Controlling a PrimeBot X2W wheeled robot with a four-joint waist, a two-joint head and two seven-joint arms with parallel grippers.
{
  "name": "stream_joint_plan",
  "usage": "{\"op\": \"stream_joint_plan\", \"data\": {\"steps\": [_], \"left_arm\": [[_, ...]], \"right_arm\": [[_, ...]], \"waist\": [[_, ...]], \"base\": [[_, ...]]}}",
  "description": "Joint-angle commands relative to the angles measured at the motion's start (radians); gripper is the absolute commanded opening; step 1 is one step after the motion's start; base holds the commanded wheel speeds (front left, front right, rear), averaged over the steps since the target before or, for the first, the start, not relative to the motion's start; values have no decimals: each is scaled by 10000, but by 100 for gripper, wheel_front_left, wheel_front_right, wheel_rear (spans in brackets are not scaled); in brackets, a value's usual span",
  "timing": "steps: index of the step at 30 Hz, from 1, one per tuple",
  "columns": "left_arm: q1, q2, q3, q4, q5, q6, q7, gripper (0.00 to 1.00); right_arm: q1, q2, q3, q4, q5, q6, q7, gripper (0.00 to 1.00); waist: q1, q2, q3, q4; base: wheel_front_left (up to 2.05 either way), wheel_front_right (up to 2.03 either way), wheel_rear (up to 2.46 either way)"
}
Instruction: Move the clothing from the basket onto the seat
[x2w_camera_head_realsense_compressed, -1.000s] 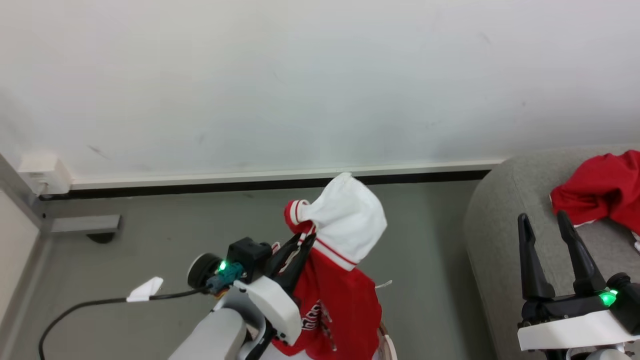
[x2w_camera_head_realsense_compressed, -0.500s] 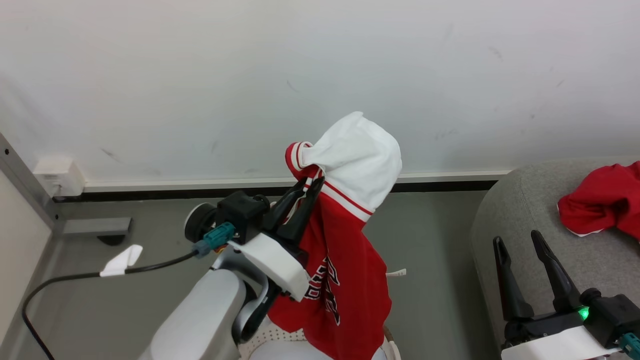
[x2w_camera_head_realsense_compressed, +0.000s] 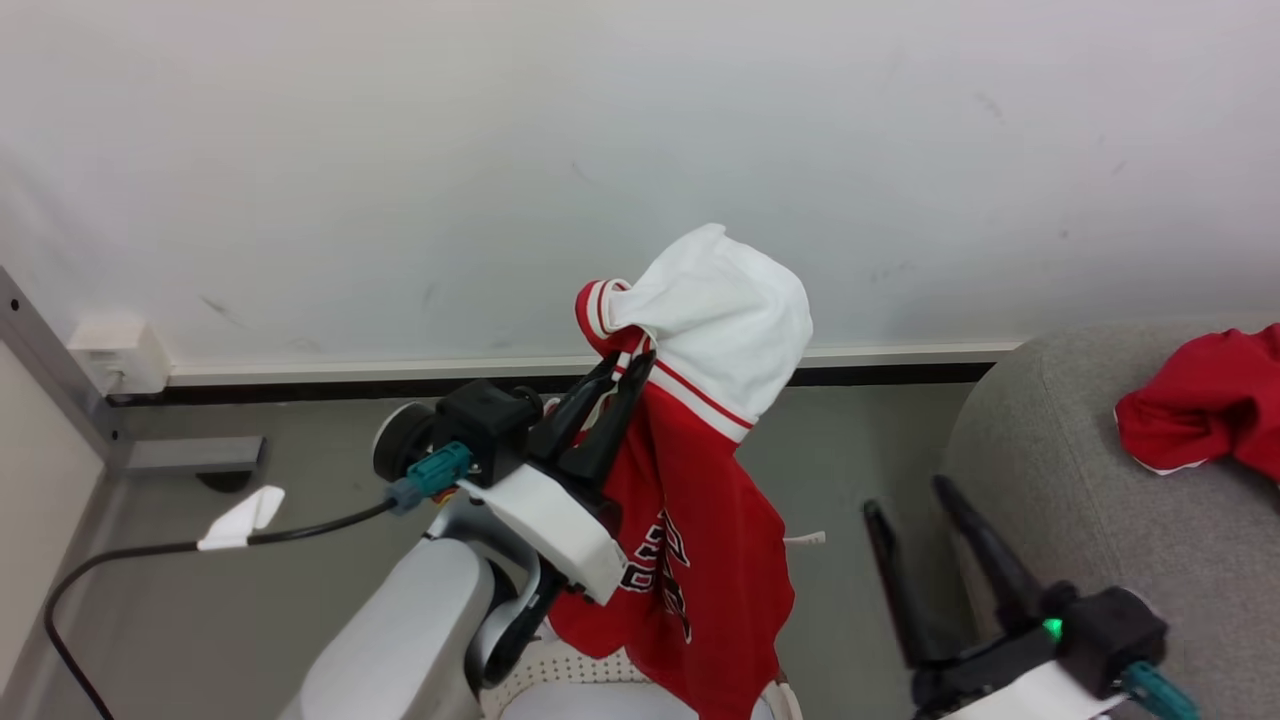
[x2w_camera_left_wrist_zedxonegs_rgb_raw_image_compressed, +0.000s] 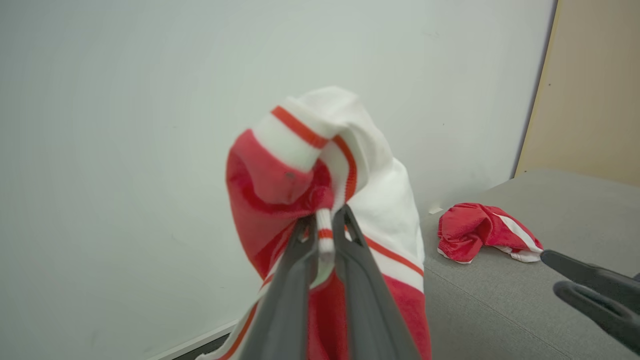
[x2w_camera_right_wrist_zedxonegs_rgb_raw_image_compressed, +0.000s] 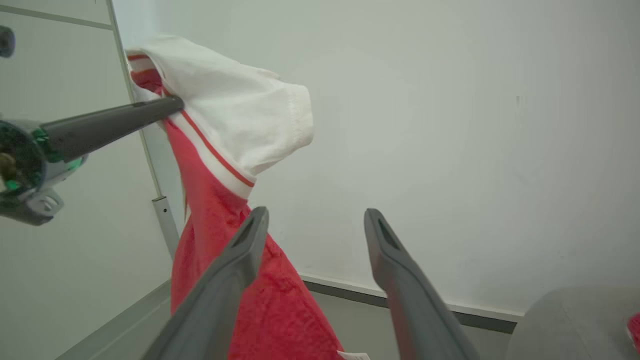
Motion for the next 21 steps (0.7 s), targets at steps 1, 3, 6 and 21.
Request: {"op": "stream_joint_plan", "data": {"steps": [1, 3, 6, 21], "left_arm": [[75, 34, 8, -60, -112, 2, 24, 0], [72, -13, -58, -70, -109, -11, 17, 0], [63, -88, -191, -102, -95, -26, 45, 0], [-23, -775, -1178, -317, -197, -310, 223, 0]], "right_arm": [[-142, -90, 158, 44, 136, -22, 3, 100], [-378, -136, 690, 186, 217, -22, 3, 100], [-737, -95, 1363, 547, 437, -22, 3, 100], [-2431, 526, 3032, 4053, 1366, -22, 5, 100]], "waist": [[0, -1, -7, 28], [0, -1, -10, 97], [0, -1, -10, 239], [0, -1, -147, 1537]], "base": [[0, 0, 0], [0, 0, 0], [0, 0, 0], [0, 0, 0]]}}
